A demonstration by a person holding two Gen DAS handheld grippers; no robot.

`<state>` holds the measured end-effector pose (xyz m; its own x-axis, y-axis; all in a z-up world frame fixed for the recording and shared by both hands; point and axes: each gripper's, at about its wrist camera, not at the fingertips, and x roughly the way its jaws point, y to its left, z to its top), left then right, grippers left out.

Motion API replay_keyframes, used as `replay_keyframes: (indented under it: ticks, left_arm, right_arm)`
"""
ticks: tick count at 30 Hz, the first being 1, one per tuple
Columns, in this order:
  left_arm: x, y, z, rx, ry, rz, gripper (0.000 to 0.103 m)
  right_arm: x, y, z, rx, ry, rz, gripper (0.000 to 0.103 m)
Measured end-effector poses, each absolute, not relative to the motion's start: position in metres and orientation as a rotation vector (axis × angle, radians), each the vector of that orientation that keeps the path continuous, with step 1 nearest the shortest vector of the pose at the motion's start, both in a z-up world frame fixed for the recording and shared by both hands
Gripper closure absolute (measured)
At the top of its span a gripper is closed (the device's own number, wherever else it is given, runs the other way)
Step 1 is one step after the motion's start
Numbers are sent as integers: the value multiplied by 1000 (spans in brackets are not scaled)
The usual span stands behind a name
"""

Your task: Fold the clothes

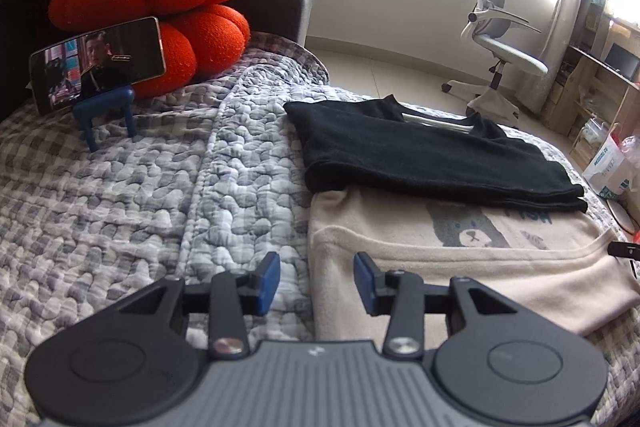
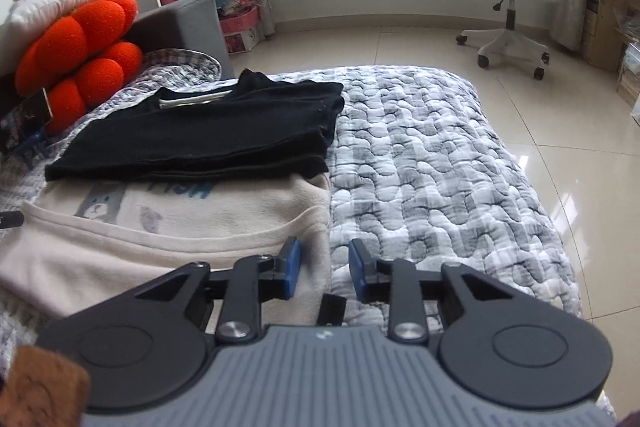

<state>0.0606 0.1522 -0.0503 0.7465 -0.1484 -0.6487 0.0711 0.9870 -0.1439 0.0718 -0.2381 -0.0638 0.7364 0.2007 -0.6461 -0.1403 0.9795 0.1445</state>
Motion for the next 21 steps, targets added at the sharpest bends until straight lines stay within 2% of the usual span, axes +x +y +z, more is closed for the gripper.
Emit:
replay_keyframes:
  ticks: [1,2,3,8,13,16,17,18,19,20,21]
  left_arm:
    - [63,151,-53,-113,725,-112,65]
    - [66,151,-56,-112,733,-99,85]
    - [64,150,-55,-115,727,-101,93]
    - [50,160,-47,-169,620,-66,100]
    - [62,166,-55,-205,683,-45,100]
    - [57,166,-52,-195,694,-45,97]
    - [52,169,-49,-203,691,-42,89]
    - [48,171,-46,-213,689,-38,74]
    - [43,173,-43,-212,694,-25,65]
    - [38,173,-39,-209,700,-9,53]
    - [32,171,-37,-191,703,-7,50]
  right_arm:
    - [70,-236,-63,79,712,192,100]
    - [69,-234,-62,69,705,195,98]
    - [64,-232,-58,54,683,194,98]
    - [53,-247,-47,138,608,183,98]
    - [69,-232,-72,49,697,148,96]
    - [66,-230,-68,31,677,147,90]
    - [64,-233,-65,50,675,149,85]
    - [63,-236,-62,70,674,150,83]
    - [61,-240,-59,89,677,144,80]
    - [60,-245,-57,108,681,139,80]
    - [58,-248,-56,134,699,137,80]
